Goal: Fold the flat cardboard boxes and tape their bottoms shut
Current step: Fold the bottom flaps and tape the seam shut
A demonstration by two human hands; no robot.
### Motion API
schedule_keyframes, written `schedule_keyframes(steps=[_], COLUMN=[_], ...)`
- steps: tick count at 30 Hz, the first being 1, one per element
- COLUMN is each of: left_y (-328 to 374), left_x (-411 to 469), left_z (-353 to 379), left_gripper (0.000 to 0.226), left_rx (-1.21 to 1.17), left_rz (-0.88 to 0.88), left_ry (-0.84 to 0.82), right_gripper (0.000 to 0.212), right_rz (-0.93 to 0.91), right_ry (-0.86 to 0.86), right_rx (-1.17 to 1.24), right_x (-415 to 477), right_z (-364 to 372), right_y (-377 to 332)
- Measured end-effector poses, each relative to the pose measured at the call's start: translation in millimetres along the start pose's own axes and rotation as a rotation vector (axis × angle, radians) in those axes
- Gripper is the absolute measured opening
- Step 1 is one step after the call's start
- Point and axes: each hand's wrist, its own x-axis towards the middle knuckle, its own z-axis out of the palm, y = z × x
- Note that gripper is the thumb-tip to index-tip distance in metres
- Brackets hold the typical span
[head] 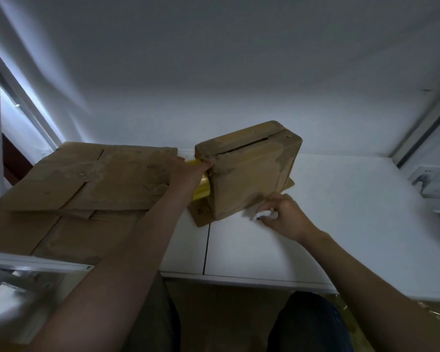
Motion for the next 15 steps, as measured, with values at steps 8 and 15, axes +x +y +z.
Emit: schedule_keyframes(steps=[8,15], left_y=[-2,-3], left_x=[1,1], left_z=[-3,-6], left_gripper=[0.102,0.106], left_rx=[-0.016,0.035], left_rz=[-0.008,0.008], left_ry=[-0.004,-0.012], right_gripper=[0.015,0.021], right_rz=[0.153,-0.183], right_ry=[-0.014,0.339], right_rx=[0.014,-0.029], right_x=[3,53], right_z=[20,-20], right_y=[5,-59])
